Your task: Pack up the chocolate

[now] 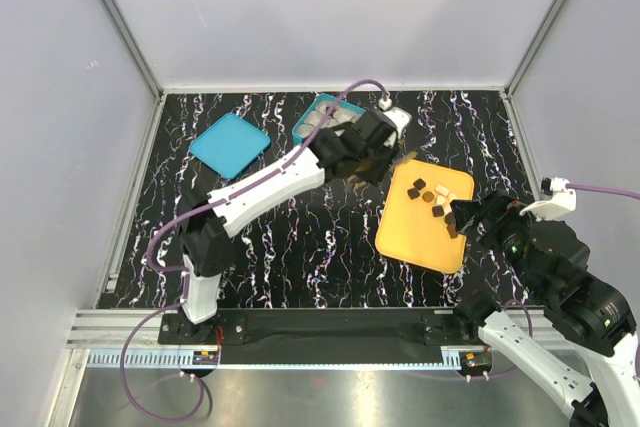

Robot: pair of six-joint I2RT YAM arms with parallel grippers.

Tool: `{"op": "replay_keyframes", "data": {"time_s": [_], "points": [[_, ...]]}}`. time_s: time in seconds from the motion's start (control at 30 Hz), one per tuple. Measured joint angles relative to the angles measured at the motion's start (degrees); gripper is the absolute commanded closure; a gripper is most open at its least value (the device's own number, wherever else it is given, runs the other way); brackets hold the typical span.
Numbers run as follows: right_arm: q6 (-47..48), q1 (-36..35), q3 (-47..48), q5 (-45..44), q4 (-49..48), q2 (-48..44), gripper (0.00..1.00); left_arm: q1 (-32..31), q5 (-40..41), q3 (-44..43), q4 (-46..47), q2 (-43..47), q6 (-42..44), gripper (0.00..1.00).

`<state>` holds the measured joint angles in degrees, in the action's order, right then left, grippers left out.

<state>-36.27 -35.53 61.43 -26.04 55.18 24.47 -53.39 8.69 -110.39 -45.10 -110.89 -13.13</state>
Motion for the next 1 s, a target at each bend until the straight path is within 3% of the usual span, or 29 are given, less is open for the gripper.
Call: {"op": "replay_keyframes", "data": {"time_s": [0.23,1.0], "points": [[0.02,0.00,0.00,-0.02,0.02,0.02,0.00,-5.95,-1.75,3.43,3.26,-0.31,1.73,0.50],[0.02,0.00,0.02,-0.48,0.46,-0.42,0.00,-4.79,-3.65,9.68,10.27,-8.57,8.17,0.49]]}}
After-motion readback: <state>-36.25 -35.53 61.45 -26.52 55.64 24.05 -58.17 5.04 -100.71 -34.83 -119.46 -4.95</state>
